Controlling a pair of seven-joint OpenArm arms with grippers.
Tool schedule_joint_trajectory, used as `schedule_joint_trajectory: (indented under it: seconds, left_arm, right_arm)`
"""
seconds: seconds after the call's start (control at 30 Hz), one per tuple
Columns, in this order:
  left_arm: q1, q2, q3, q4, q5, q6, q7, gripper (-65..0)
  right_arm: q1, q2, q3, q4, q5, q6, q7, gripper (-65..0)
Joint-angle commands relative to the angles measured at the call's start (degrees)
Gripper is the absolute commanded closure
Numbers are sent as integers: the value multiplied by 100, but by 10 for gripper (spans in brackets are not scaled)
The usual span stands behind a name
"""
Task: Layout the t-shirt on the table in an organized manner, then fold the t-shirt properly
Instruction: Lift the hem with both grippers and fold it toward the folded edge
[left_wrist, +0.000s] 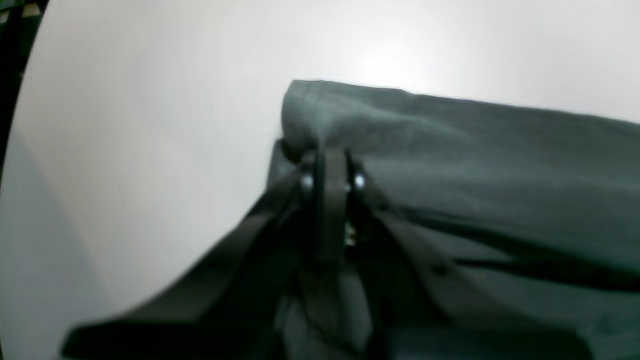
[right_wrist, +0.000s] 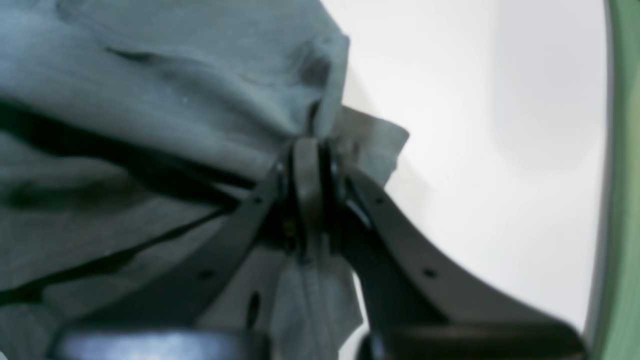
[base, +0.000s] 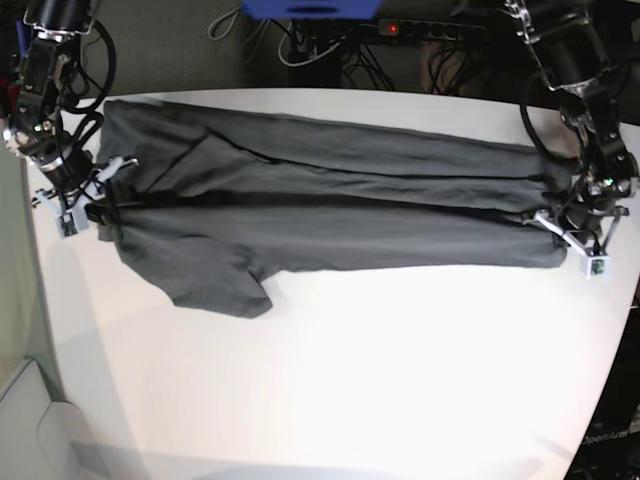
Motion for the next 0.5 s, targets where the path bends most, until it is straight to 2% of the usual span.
schedule_joint_trajectory:
  seconds: [0.0, 0.47]
  left_arm:
    - [-99, -102, -25, 98, -15, 20, -99, -2]
    - [24, -102, 10, 19, 37, 20, -55, -2]
  right_arm:
    - [-10, 98, 44, 87, 60, -27, 138, 0]
    - [-230, 133, 35, 122, 60, -27, 138, 0]
